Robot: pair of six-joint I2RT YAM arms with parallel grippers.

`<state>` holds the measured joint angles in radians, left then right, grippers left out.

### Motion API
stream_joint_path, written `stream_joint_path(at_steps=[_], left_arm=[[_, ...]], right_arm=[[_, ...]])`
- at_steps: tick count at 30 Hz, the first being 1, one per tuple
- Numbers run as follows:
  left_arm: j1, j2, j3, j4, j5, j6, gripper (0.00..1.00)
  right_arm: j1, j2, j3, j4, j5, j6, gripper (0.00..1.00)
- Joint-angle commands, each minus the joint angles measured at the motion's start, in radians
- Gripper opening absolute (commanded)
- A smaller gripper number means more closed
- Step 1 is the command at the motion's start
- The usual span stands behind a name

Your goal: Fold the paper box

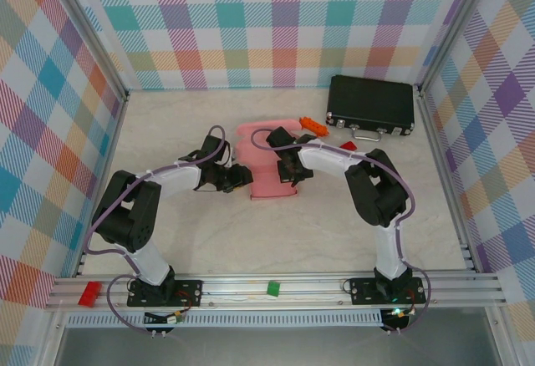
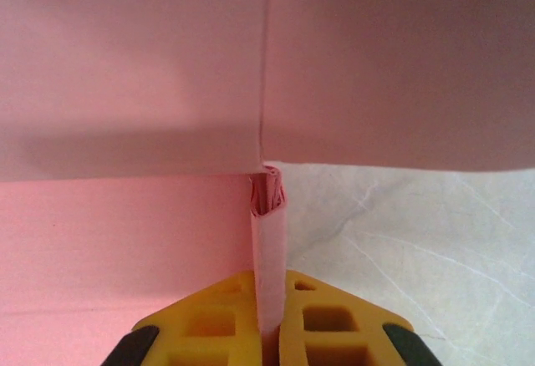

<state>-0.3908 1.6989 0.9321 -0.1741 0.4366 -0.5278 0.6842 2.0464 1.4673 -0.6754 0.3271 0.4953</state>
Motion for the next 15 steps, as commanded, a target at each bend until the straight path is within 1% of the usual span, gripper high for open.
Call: stream_joint_path(at_steps=[1, 8, 15], left_arm=[[-0.010, 0.013, 0.010, 0.010, 0.012, -0.001, 0.38], [-0.010, 0.011, 0.008, 0.008, 0.008, -0.002, 0.38], [-0.010, 0.011, 0.010, 0.007, 0.006, -0.002, 0.38]], right_arm=[[-0.004, 0.084, -0.025, -0.059, 0.026, -0.003, 0.08], [-0.003, 0.101, -0.027, -0.058, 0.026, -0.003, 0.08], [-0.003, 0.115, -0.022, -0.060, 0.021, -0.003, 0.11]])
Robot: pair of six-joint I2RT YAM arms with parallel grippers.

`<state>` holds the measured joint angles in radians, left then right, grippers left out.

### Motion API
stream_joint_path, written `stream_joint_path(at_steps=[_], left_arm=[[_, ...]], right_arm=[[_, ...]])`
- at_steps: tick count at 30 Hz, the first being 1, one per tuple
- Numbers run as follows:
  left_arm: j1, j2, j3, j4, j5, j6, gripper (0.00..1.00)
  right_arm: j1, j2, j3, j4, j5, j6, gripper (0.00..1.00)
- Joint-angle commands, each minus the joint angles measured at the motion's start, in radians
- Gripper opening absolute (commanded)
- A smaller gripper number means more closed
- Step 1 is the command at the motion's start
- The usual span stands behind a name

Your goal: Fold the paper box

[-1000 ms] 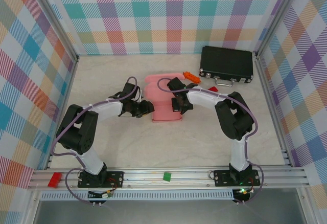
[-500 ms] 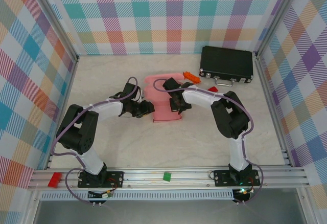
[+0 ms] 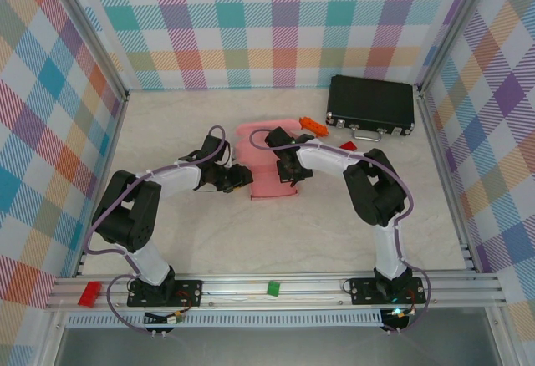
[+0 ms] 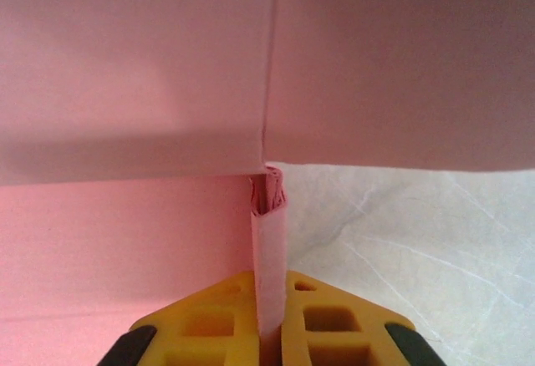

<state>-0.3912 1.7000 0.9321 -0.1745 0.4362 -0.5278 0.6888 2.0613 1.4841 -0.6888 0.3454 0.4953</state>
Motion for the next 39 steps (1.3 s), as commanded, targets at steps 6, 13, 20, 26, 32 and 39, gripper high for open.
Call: stream_joint_path(at_steps=[6, 13, 20, 26, 32, 39], left_arm=[[-0.009, 0.009, 0.011, 0.004, 0.006, -0.002, 0.38], [-0.009, 0.007, 0.016, 0.000, 0.006, -0.003, 0.38], [-0.009, 0.009, 0.023, -0.003, 0.008, 0.000, 0.38], [-0.012, 0.015, 0.028, 0.000, 0.022, 0.003, 0.36], [-0.018, 0.020, 0.034, 0.000, 0.022, 0.003, 0.36], [-0.020, 0.020, 0.037, -0.002, 0.022, 0.007, 0.36]], right_arm=[[-0.008, 0.087, -0.038, -0.040, -0.006, -0.002, 0.14], [-0.008, 0.059, -0.034, -0.033, -0.014, 0.007, 0.17], [-0.008, 0.014, -0.035, -0.027, -0.007, 0.010, 0.25], [-0.008, -0.007, -0.034, -0.022, -0.014, 0.009, 0.30], [-0.007, -0.025, -0.036, -0.013, -0.030, 0.010, 0.32], [-0.008, -0.054, -0.048, 0.015, -0.062, 0.019, 0.35]])
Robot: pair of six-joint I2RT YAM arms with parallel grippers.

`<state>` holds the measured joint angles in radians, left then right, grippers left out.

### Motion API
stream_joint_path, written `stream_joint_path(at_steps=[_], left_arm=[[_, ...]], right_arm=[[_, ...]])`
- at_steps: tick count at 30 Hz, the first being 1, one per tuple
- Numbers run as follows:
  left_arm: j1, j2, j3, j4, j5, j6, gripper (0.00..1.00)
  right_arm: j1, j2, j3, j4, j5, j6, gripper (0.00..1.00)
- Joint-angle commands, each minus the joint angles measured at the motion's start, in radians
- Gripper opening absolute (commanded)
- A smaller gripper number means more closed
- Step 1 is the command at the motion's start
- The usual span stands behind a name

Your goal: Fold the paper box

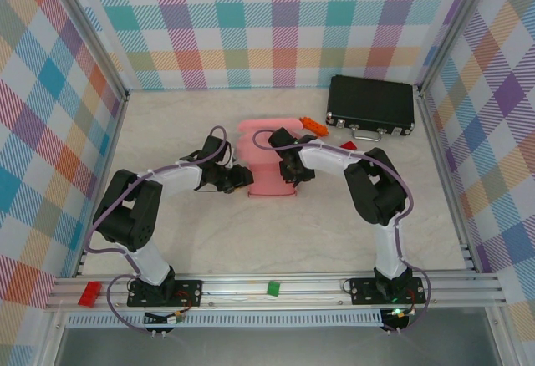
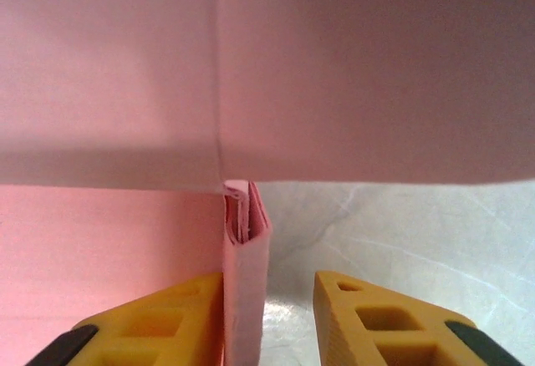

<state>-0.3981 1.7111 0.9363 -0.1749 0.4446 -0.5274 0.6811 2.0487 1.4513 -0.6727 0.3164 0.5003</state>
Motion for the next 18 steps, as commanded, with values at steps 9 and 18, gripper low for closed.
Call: stream_joint_path(at_steps=[9, 18], left_arm=[[-0.019, 0.016, 0.035, 0.001, 0.026, 0.012, 0.35], [-0.026, 0.011, 0.032, -0.001, 0.012, 0.012, 0.36]], right_arm=[[0.000, -0.051, -0.006, 0.000, -0.043, 0.017, 0.41], [-0.001, -0.064, -0.015, 0.006, -0.035, 0.018, 0.49]])
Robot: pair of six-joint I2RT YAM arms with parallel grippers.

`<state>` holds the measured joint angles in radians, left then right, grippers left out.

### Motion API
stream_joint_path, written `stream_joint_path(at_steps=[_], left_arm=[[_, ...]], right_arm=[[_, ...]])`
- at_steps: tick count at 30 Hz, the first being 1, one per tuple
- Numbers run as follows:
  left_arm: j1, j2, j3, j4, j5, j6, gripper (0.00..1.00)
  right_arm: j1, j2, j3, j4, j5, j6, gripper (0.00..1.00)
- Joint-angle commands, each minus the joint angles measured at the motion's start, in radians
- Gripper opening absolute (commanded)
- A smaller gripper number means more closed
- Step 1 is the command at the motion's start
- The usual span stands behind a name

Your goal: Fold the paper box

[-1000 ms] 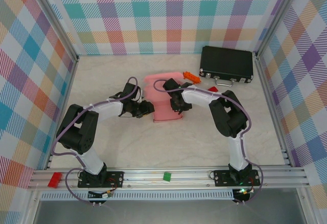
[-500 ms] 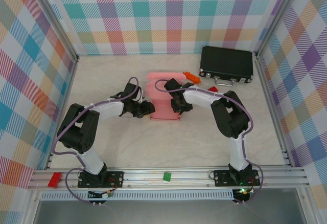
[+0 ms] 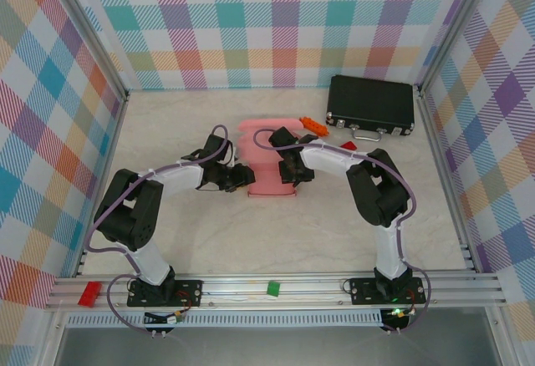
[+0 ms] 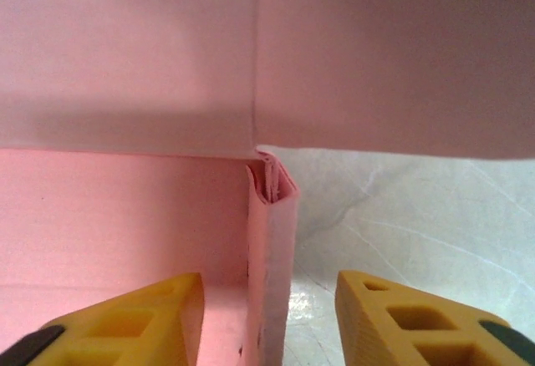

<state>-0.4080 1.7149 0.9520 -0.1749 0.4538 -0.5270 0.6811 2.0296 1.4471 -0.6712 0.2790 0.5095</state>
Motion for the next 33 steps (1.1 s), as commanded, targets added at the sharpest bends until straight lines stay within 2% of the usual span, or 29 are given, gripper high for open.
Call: stream_joint_path(at_steps=[1, 7, 13, 18, 21, 26, 33], left_arm=[[-0.015, 0.003, 0.014, -0.004, -0.003, 0.015, 0.36], [-0.015, -0.033, 0.020, -0.024, -0.033, 0.030, 0.42], [-0.015, -0.093, 0.044, -0.091, -0.095, 0.086, 0.56], [-0.014, -0.177, 0.079, -0.204, -0.211, 0.158, 0.66], [-0.007, -0.199, 0.131, -0.275, -0.267, 0.219, 0.69], [0.026, -0.167, 0.255, -0.366, -0.291, 0.318, 0.71], [0.106, -0.057, 0.441, -0.439, -0.231, 0.445, 0.80]], right_arm=[[-0.001, -0.054, -0.022, 0.013, 0.005, 0.009, 0.50], [-0.014, -0.124, -0.080, 0.064, -0.014, 0.004, 0.53], [-0.026, -0.218, -0.131, 0.111, -0.038, -0.023, 0.60], [-0.058, -0.312, -0.178, 0.141, -0.061, -0.057, 0.63], [-0.101, -0.363, -0.195, 0.159, -0.111, -0.093, 0.63], [-0.199, -0.406, -0.178, 0.175, -0.276, -0.220, 0.64], [-0.367, -0.339, -0.058, 0.111, -0.564, -0.430, 0.63]])
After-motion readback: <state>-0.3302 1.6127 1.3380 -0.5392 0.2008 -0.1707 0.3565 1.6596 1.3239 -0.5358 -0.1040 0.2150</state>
